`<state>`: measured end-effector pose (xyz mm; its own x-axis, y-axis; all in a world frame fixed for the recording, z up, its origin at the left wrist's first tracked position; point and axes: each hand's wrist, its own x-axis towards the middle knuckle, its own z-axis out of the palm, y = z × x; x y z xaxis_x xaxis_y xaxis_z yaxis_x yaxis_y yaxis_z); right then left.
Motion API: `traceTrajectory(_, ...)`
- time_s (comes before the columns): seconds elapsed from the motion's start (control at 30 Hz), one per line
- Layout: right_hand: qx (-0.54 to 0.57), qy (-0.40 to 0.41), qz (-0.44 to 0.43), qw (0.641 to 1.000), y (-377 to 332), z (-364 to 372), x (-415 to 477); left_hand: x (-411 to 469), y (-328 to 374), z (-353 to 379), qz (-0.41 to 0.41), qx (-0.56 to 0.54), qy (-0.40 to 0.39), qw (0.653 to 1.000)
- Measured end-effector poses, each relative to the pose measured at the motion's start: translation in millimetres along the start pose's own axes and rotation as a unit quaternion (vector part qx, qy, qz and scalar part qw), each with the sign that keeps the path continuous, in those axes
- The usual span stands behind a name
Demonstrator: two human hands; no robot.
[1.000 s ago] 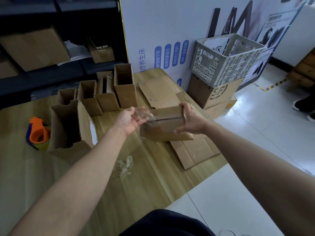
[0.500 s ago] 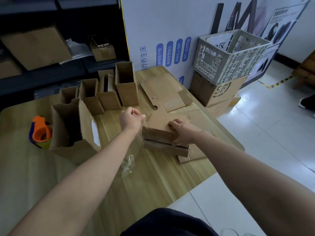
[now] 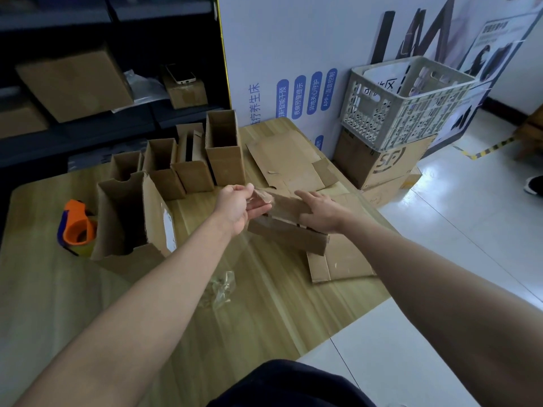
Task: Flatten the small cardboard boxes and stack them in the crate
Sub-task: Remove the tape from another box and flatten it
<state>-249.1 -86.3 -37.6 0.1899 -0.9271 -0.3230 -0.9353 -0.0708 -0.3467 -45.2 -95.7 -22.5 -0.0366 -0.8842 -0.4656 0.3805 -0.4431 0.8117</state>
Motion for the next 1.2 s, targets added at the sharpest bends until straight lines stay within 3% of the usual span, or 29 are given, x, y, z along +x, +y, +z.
traceTrajectory(0.13, -0.137, 0.016, -0.029, 0.990, -14, -5, -3, -6, 11, 16, -0.046, -0.112, -0.026, 0.992)
traceTrajectory(0.27, -0.215, 0.040, -0.031, 0.975, -22, 6, 0, -10, 11, 23, -0.041, -0.108, -0.026, 0.993)
traceTrajectory(0.37, -0.188, 0.052, -0.042, 0.980, -18, 4, -1, -5, 13, 10, 0.024, -0.067, 0.062, 0.996)
traceTrajectory(0.43, -0.171, 0.043, -0.050, 0.983, -16, 2, 0, 1, 12, -1, 0.063, 0.027, 0.141, 0.988)
traceTrajectory(0.53, -0.179, 0.017, -0.070, 0.981, -26, 12, 4, 2, -1, -8, 0.126, 0.281, 0.205, 0.929)
traceTrajectory(0.67, -0.167, 0.002, -0.069, 0.983, -36, 24, 9, -4, -25, -7, 0.230, 0.502, 0.156, 0.819)
traceTrajectory(0.77, -0.151, 0.001, -0.062, 0.987, -32, 24, 10, -4, -33, -12, 0.260, 0.565, 0.105, 0.776)
traceTrajectory(0.87, -0.147, 0.000, -0.060, 0.987, -33, 25, 12, -3, -30, -17, 0.246, 0.578, 0.074, 0.775)
traceTrajectory(0.97, -0.140, 0.000, -0.054, 0.989, -36, 23, 14, -2, -28, -17, 0.217, 0.621, 0.033, 0.753)
traceTrajectory(1.2, -0.132, -0.014, -0.046, 0.990, -37, 23, 12, 3, -31, -8, 0.255, 0.668, 0.053, 0.697)
